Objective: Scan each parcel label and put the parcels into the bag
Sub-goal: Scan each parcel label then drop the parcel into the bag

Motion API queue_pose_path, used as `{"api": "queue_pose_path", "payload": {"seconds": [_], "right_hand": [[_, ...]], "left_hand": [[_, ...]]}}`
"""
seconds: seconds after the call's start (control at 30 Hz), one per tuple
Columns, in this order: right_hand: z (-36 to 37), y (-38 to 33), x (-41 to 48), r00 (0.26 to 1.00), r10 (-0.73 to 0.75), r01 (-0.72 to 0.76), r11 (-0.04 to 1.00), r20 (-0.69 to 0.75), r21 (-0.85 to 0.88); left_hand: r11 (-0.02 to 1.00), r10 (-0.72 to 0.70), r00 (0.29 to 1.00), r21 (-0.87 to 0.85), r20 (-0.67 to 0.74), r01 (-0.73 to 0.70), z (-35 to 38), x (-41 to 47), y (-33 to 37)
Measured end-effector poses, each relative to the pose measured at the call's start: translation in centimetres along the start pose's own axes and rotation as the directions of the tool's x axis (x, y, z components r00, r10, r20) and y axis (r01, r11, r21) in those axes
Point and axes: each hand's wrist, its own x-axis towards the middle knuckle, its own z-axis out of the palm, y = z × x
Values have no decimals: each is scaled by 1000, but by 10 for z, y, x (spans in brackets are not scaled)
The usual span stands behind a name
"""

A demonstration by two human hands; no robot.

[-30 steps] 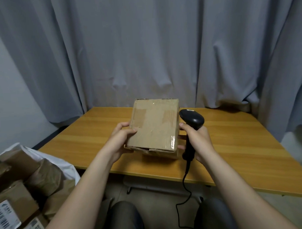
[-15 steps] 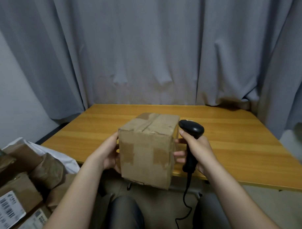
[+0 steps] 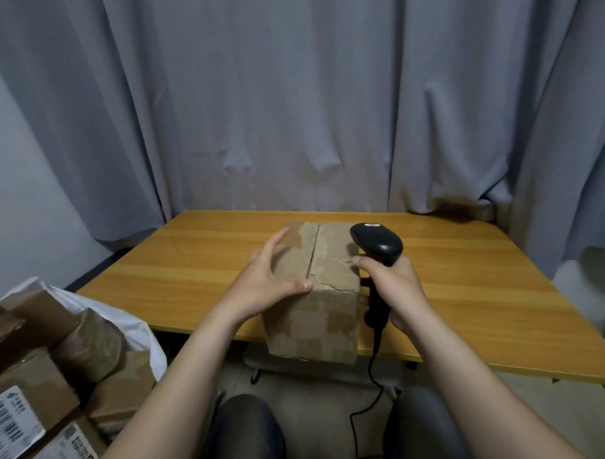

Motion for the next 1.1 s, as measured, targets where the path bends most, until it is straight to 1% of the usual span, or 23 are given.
{"api": "queue_pose_path", "payload": {"seconds": [0.07, 0.13, 0.2, 0.27, 0.3, 0.33, 0.4, 0.43, 0.47, 0.5, 0.53, 0.6, 0.63, 0.67, 0.7, 0.73, 0.77, 0.8, 0.83, 0.9, 0.97, 1.03, 1.1], "right_hand": [[6, -4, 13, 1000, -3, 3, 1000, 11, 17], [13, -8, 28, 999, 9, -11, 999, 38, 47], [21, -14, 45, 996, 35, -41, 995, 79, 88], [28, -20, 63, 993, 53, -63, 994, 110, 91], [32, -23, 72, 991, 57, -66, 995, 120, 75], [35, -27, 81, 990, 59, -67, 996, 128, 56], [42, -31, 98, 989, 68, -71, 997, 132, 19], [44, -32, 106, 989, 74, -75, 997, 130, 2], [46, -32, 115, 988, 80, -79, 997, 129, -8], [48, -31, 122, 988, 87, -86, 996, 130, -16], [50, -30, 129, 987, 94, -92, 995, 129, -23], [55, -26, 142, 988, 97, -94, 995, 121, -30], [58, -24, 149, 989, 97, -95, 995, 112, -22], [62, -23, 155, 991, 94, -94, 996, 96, -8], [65, -22, 161, 992, 93, -94, 996, 82, 3], [69, -21, 166, 992, 98, -99, 995, 76, 5], [74, -20, 170, 991, 110, -110, 994, 80, -2], [78, -19, 173, 987, 129, -129, 992, 95, -5], [83, -18, 175, 982, 153, -154, 988, 112, -2], [94, -15, 174, 972, 190, -191, 981, 139, -4], [102, -13, 172, 972, 189, -187, 982, 142, -29], [103, -15, 166, 978, 168, -164, 985, 126, -47], [101, -18, 157, 983, 145, -141, 989, 116, -48]], "left_hand": [[981, 32, 999, 191, 31, -37, 2, 15, 5], [959, -3, 1000, 284, 28, -6, -2, 38, 3], [911, 13, 999, 413, -39, 4, -9, 63, 1], [743, 145, 985, 668, -92, -47, -13, 84, 1], [671, 193, 980, 735, -46, -98, -10, 93, 1], [672, 182, 983, 726, 32, -148, -6, 101, 2], [754, 69, 985, 638, 160, -156, 3, 116, -1], [743, 51, 983, 652, 175, -154, 6, 122, -5], [695, 61, 987, 704, 148, -148, 6, 129, -12], [667, 119, 989, 731, 84, -142, 7, 134, -18], [671, 207, 978, 727, 5, -146, 5, 138, -23], [795, 342, 908, 589, -243, -141, -4, 148, -26], [849, 334, 860, 520, -387, -96, -12, 155, -26], [889, 274, 816, 457, -509, -13, -24, 166, -30], [904, 160, 804, 413, -573, 115, -38, 176, -35], [908, -2, 813, 339, -583, 246, -52, 185, -44], [909, -177, 828, 233, -533, 345, -63, 192, -53], [909, -311, 839, 119, -447, 400, -69, 197, -63], [906, -381, 844, 30, -378, 423, -71, 198, -69], [915, -377, 863, 10, -337, 403, -68, 195, -73], [923, -368, 879, -1, -303, 386, -63, 187, -70], [908, -418, 871, -137, -257, 396, -59, 174, -69], [863, -481, 849, -290, -218, 414, -56, 156, -67]]}}
